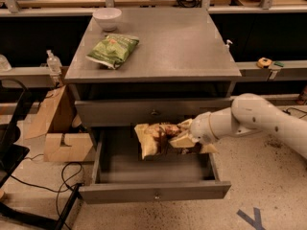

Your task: Pick brown chip bag from middle drawer and place on counter

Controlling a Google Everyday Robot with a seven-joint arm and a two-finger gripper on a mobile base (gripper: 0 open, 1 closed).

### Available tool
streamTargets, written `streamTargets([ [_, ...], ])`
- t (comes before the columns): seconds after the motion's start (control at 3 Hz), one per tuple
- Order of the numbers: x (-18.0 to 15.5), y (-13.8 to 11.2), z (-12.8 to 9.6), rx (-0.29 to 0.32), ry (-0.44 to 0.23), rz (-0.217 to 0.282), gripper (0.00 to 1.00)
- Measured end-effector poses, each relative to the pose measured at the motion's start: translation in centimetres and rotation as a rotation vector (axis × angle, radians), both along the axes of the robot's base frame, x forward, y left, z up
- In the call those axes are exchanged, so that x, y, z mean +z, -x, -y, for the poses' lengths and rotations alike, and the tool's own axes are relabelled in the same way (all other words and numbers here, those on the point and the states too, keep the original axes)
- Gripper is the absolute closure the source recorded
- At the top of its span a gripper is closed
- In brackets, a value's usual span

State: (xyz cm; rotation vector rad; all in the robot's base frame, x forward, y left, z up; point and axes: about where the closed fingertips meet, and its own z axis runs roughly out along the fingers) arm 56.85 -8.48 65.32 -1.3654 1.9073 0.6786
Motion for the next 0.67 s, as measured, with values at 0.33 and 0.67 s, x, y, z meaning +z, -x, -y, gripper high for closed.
streamTargets([
  [0.33, 7.8, -0.1, 0.6, -0.035, 0.022, 0.058, 1.00],
  [0.67, 15.9, -0.8, -0.1, -0.083, 0.069, 0.141, 1.00],
])
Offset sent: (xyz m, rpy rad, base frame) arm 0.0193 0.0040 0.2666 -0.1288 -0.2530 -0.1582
